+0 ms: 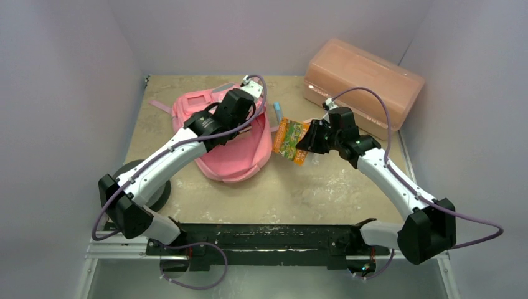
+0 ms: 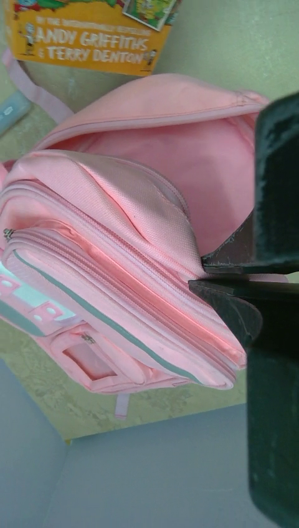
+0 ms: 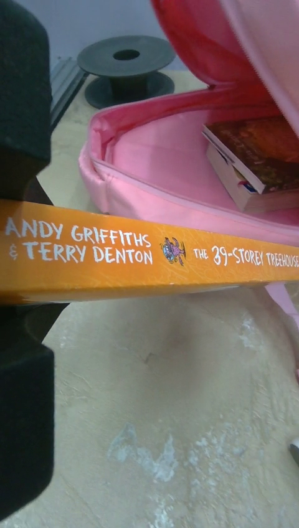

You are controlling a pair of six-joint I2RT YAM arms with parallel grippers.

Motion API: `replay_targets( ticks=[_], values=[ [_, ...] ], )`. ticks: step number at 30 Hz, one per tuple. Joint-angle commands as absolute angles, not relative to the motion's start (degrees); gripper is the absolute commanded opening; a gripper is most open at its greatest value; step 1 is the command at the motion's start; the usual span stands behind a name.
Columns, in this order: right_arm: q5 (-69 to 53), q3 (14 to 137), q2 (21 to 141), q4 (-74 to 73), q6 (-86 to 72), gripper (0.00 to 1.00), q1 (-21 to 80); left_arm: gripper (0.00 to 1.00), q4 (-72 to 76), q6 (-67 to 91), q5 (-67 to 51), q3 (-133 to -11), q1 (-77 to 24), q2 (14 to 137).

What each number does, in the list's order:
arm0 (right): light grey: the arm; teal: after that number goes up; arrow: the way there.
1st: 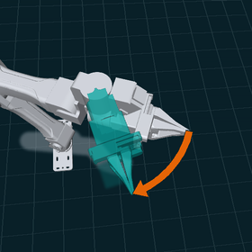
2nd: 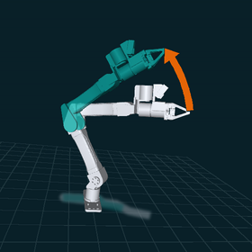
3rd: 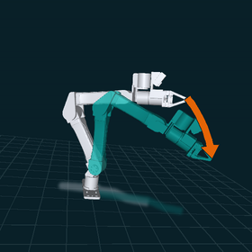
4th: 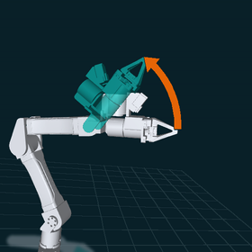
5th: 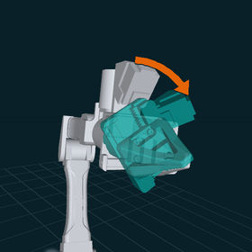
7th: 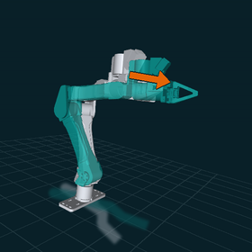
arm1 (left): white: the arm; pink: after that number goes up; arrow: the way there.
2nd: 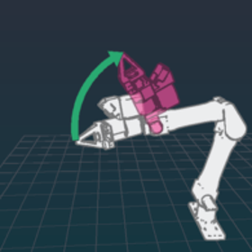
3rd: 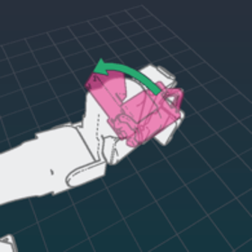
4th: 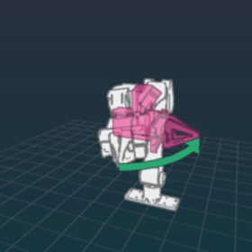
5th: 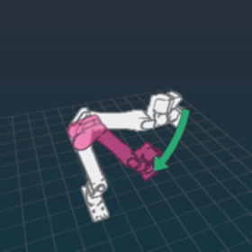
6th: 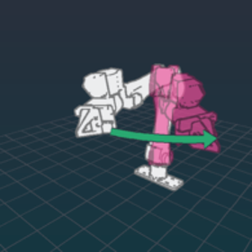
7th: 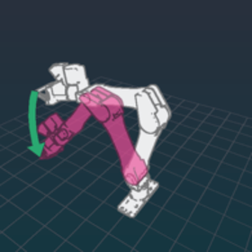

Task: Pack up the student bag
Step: Place the book in the student bag.

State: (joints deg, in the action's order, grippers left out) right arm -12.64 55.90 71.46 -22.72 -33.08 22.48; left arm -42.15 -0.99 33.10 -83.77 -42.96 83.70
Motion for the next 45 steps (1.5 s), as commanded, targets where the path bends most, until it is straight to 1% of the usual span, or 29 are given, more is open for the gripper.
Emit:
replay_targets(
  ticks=[1,6,10,12,14,17,20,23,27,29,32,35,37,42,45],
  values=[
    [-24.1,56.8,66.2,-20.3,-37.9,0.00,22.1,0.00,-39.9,0.9,33.8,-90.7,-43.0,84.5],
    [-41.1,54.1,67.5,-10.3,-48.5,0.00,21.2,0.00,-32.8,-1.6,30.6,-85.1,-43.0,82.4],
    [-43.4,56.6,70.0,-9.2,-49.9,0.00,21.1,0.00,-32.0,-1.4,28.8,-84.3,-43.0,81.6],
    [-45.4,55.8,72.1,-5.6,-53.9,0.00,21.2,0.00,-31.3,-1.5,28.4,-83.7,-43.0,81.2],
    [-49.5,52.7,75.0,2.8,-60.6,0.00,21.7,0.00,-30.9,-1.5,27.6,-83.1,-42.9,81.0],
    [-49.5,48.3,78.7,15.2,-68.6,0.00,23.9,0.00,-30.8,-0.5,25.6,-82.8,-42.7,80.9],
    [-47.0,45.3,82.5,32.4,-78.5,0.00,26.7,0.00,-30.6,-0.4,23.0,-82.4,-42.6,80.4],
    [-42.7,44.3,88.0,48.7,-87.8,0.00,28.2,0.00,-29.3,-1.0,22.9,-81.4,-42.6,80.1],
    [-34.8,44.0,94.6,61.7,-94.1,0.00,29.3,0.00,-28.1,-2.1,23.8,-80.4,-42.5,79.9],
    [-30.8,43.8,98.0,68.0,-94.2,0.00,29.8,0.00,-28.1,-2.1,23.6,-80.3,-42.6,79.9],
    [-27.4,47.8,104.4,72.1,-91.6,0.00,30.9,0.00,-28.0,-2.3,22.8,-80.4,-42.5,79.8],
    [-20.7,50.5,110.0,77.1,-89.1,0.00,32.8,0.00,-28.2,-2.6,21.3,-80.4,-42.5,79.4],
    [-16.3,53.3,113.8,77.0,-86.7,0.00,34.4,0.00,-28.2,-3.4,20.6,-80.1,-42.7,79.0],
    [-3.7,60.1,117.5,69.3,-81.0,0.00,39.7,0.00,-27.8,-6.1,23.3,-79.6,-42.6,78.3],
    [5.2,63.3,117.2,61.3,-77.6,0.09,42.1,0.00,-26.8,-6.7,24.0,-78.4,-42.3,77.8]
  ],
)
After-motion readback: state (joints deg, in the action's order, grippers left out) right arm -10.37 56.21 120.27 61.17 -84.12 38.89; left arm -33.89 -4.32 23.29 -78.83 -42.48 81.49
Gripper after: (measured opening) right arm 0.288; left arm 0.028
